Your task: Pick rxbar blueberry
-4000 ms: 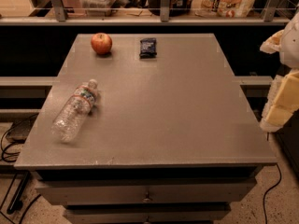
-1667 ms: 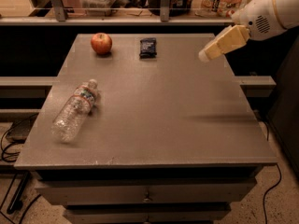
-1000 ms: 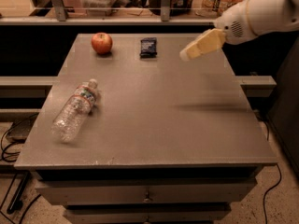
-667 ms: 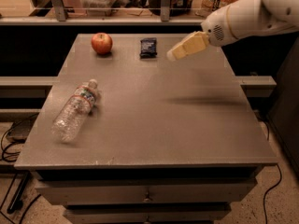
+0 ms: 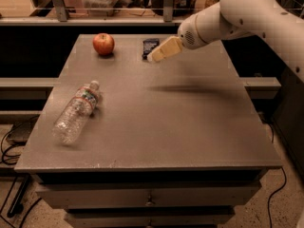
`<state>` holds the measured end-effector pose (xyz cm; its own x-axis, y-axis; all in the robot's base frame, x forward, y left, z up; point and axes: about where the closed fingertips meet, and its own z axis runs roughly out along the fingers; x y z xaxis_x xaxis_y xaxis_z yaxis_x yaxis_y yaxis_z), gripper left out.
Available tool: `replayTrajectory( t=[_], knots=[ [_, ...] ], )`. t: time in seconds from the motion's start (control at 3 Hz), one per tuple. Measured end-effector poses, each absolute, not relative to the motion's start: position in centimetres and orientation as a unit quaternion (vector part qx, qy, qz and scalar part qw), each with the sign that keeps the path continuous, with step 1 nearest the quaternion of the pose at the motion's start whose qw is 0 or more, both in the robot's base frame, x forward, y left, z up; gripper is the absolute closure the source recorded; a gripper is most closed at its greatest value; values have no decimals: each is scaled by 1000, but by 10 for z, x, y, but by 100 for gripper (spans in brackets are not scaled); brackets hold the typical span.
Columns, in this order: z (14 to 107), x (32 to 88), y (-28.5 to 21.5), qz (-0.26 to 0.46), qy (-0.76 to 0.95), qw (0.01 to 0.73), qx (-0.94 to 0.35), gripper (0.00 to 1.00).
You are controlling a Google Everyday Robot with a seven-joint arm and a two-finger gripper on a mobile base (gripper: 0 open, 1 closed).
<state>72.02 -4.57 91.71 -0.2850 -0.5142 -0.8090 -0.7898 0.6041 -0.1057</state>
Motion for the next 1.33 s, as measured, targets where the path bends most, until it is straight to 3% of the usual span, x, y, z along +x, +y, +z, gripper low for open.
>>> replayTrajectory(
  t=[0.33, 1.33],
  knots=[
    [895, 767, 2, 187, 792, 421, -400, 0],
    [880, 797, 19, 212, 796, 452, -344, 0]
  ],
)
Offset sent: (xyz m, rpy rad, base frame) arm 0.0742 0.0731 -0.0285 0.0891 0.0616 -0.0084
